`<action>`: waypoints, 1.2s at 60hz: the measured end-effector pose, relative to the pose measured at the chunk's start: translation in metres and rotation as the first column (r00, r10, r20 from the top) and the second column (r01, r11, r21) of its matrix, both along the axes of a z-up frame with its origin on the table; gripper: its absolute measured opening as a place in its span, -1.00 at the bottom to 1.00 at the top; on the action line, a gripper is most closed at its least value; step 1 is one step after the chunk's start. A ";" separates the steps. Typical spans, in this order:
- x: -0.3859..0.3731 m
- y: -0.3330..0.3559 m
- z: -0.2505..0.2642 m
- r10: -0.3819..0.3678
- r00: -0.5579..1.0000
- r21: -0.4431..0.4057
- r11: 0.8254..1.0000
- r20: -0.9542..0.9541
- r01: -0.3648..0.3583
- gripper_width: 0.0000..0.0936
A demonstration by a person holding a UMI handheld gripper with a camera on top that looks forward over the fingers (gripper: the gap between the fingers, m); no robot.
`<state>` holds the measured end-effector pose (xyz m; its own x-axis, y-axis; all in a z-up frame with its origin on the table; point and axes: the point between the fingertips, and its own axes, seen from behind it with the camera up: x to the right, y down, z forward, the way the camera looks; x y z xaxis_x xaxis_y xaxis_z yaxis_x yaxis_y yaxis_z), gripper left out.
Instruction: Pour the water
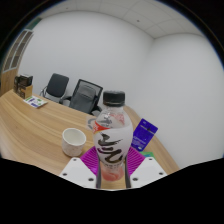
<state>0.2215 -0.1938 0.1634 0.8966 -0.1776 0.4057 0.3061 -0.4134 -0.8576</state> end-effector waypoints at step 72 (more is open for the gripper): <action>0.034 0.107 0.076 0.174 0.942 -0.052 0.985 0.288 -0.166 -0.30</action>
